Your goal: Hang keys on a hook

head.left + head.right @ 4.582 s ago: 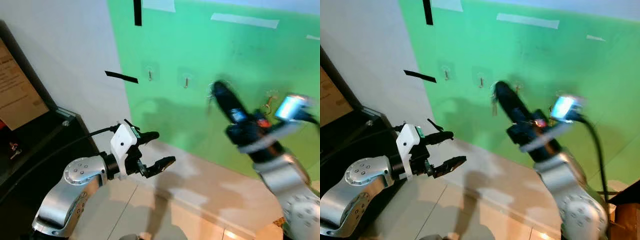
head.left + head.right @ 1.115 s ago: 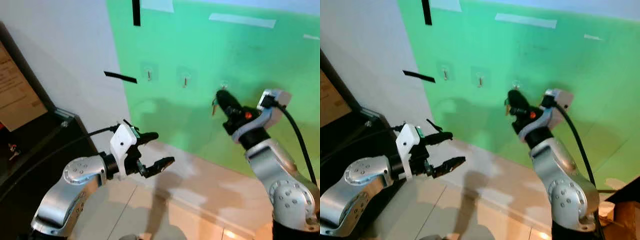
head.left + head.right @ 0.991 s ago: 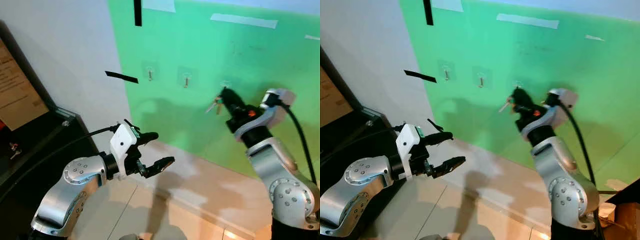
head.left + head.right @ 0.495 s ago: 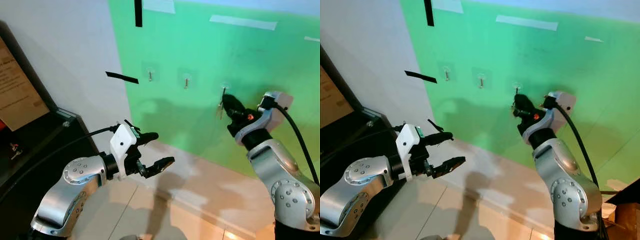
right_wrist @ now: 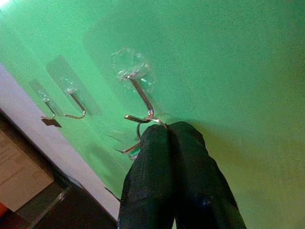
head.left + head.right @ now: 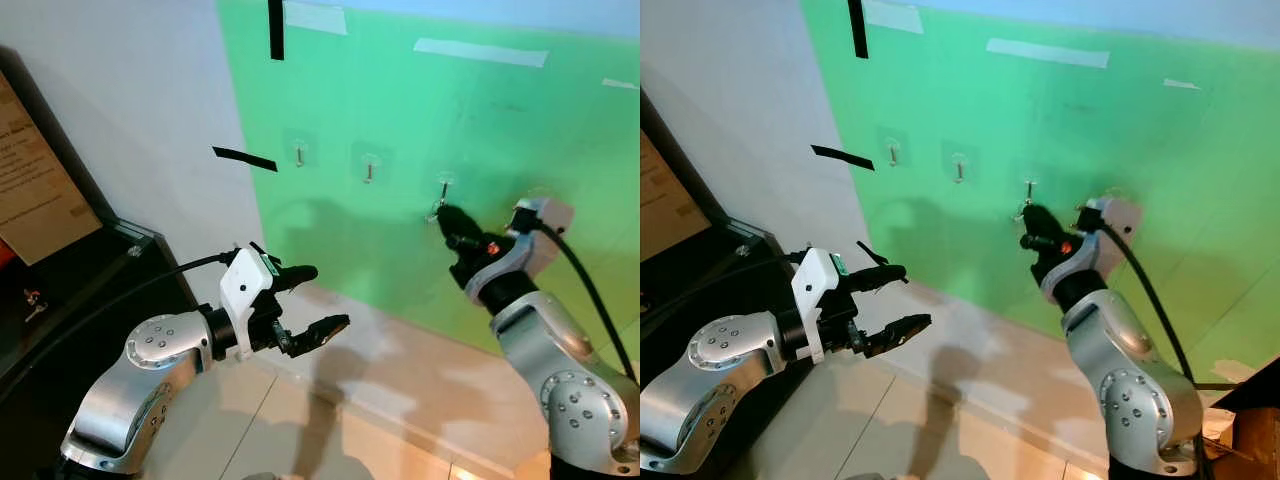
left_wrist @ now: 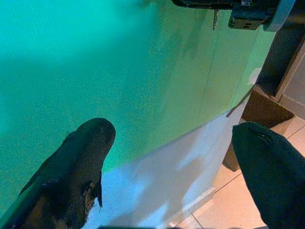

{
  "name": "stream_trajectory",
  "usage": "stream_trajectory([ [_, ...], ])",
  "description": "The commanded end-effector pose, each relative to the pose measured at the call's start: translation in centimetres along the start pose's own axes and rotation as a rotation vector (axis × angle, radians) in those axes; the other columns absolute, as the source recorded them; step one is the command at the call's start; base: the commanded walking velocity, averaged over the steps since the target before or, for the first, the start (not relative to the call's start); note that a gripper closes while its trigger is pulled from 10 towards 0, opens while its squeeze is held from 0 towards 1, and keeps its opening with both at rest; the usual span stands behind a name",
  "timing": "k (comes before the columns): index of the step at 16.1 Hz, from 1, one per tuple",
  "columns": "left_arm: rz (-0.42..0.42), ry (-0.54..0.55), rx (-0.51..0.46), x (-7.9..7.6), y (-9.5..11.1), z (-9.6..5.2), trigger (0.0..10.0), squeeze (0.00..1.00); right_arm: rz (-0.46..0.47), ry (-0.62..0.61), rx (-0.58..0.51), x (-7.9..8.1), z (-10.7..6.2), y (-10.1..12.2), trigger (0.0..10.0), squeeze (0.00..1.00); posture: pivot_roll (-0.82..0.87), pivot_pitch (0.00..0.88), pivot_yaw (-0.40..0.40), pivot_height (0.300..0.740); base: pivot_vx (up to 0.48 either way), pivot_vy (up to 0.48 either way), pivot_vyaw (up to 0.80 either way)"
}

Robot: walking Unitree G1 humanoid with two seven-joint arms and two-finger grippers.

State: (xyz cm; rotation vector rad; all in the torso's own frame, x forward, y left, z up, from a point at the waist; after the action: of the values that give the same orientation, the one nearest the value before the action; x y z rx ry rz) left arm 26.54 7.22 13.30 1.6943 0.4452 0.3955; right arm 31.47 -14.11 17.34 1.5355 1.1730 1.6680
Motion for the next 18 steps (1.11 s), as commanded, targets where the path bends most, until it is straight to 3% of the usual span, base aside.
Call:
stream_trajectory([
  [1,0.010,-0.004,0.008,0.0,0.1,-0.1,10.0,0.00,0.007,-0.054,0.106,-1.3,-0.1,-2.5,10.0,0.00,-0.03,0.000,0.085,0.740,0.000,0.000,0.00],
  [6,0.015,0.001,0.008,0.1,0.1,-0.1,10.0,0.00,-0.017,-0.038,0.081,-0.9,0.3,-2.1,10.0,0.00,-0.02,0.000,0.082,0.740,0.000,0.000,0.00],
  [7,0.016,0.001,0.007,0.2,0.2,-0.1,10.0,0.00,-0.022,-0.046,0.079,-1.0,0.3,-2.1,10.0,0.98,-0.02,0.000,0.082,0.740,0.000,0.000,0.00],
  [10,0.030,0.019,-0.019,0.5,0.6,0.0,10.0,0.00,0.006,0.026,0.046,-0.4,0.0,-1.8,10.0,1.00,-0.02,0.000,0.083,0.740,0.000,0.000,0.00],
  [14,0.023,0.041,-0.067,0.8,1.7,0.2,10.0,0.00,-0.107,0.091,0.040,0.1,-0.7,-1.6,10.0,1.00,-0.02,0.000,0.085,0.740,0.000,0.000,0.00],
  [18,0.012,0.060,-0.107,1.0,2.5,0.2,10.0,0.00,-0.128,0.156,-0.029,0.9,-1.3,-0.4,10.0,1.00,-0.04,0.000,0.090,0.740,0.000,0.000,0.00],
])
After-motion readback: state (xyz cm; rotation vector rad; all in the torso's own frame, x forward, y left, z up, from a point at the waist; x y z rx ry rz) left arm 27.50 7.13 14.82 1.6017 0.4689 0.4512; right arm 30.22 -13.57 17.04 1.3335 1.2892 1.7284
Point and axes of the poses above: a point about 5 cm out from each wrist's last joint towards the gripper, its own z axis pointing out of the wrist towards the gripper, its own y axis along the axis of the wrist's last joint, x = y × z, the point moved 6 cm from there along z, pointing out of the wrist towards the gripper, and after that the axes turned 2 degrees about z, right-handed, at the moved point
